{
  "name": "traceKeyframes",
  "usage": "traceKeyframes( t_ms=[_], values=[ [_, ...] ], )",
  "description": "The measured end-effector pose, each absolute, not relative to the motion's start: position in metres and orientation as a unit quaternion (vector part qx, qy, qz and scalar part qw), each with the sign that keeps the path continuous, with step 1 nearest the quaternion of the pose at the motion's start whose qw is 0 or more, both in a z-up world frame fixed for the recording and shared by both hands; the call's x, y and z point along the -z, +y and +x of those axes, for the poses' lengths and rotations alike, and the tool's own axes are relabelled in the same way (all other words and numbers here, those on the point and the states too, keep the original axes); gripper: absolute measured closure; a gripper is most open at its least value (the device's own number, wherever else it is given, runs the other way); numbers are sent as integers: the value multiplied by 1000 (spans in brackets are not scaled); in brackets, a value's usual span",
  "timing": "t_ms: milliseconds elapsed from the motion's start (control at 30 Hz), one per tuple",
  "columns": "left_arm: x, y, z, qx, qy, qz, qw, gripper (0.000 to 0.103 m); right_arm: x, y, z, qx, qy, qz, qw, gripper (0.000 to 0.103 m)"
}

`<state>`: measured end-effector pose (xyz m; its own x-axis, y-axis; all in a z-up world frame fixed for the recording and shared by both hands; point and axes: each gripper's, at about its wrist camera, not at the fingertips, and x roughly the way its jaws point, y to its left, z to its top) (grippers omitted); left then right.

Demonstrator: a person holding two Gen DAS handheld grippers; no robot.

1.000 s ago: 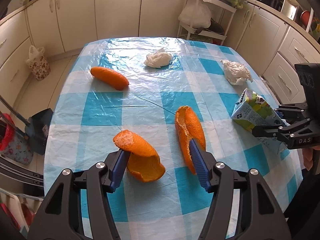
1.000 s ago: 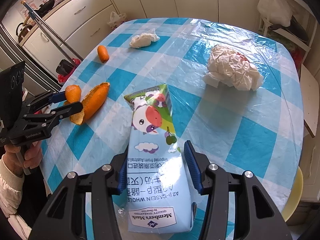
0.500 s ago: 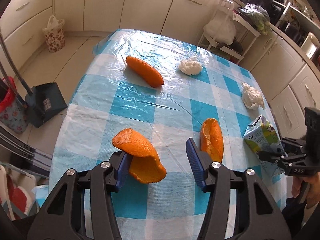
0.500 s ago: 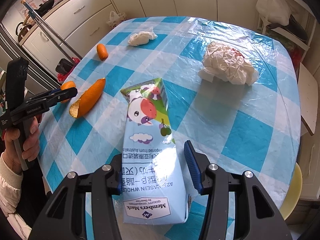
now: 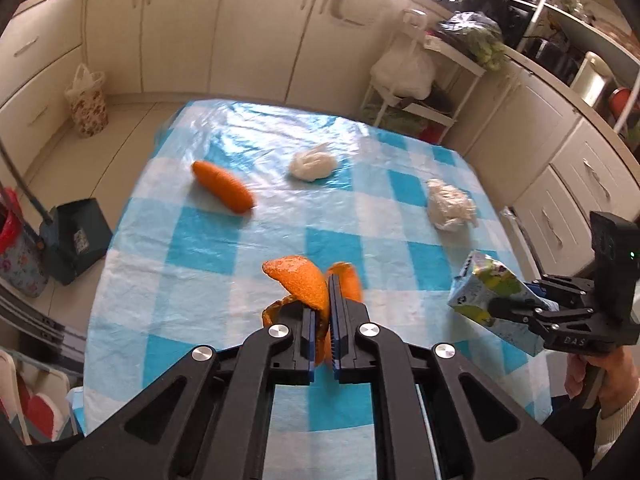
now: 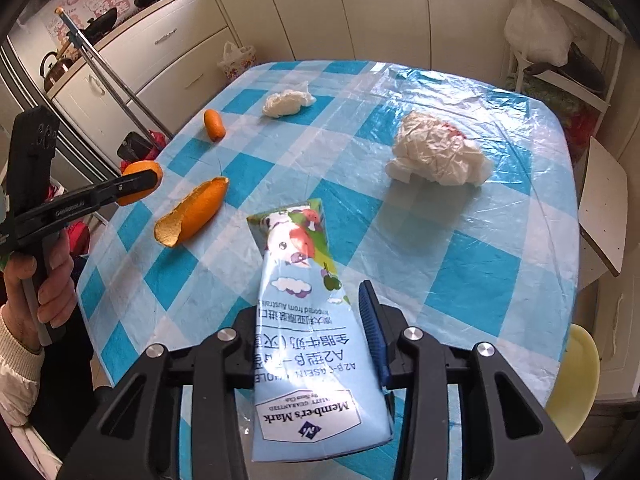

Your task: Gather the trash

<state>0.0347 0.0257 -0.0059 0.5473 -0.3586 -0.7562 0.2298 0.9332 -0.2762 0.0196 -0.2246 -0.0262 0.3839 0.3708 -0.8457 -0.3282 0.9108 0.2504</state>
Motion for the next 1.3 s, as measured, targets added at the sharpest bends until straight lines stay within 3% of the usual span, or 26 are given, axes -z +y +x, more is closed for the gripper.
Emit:
traceKeyframes(
  t_ms=[467, 1100, 1167, 1200, 1233, 1300],
  values=[
    [-28, -143, 8, 312, 428, -30, 848, 97, -17, -365, 2, -81, 447, 128, 882, 63],
    [9, -336, -6, 401, 461, 25, 791, 97, 96, -502, 5, 83, 534, 228, 810, 62],
    [19, -351, -4, 403, 469, 26, 785, 97, 103, -514, 2, 105, 537, 245, 800, 59],
    [24, -361, -4, 404, 474, 28, 782, 97, 104, -519, 0, 115, 537, 254, 796, 48],
    [29, -370, -3, 405, 478, 31, 779, 97, 104, -525, -3, 127, 533, 262, 795, 45],
    [38, -390, -3, 407, 485, 36, 773, 97, 97, -537, -9, 147, 510, 284, 799, 45]
  ],
)
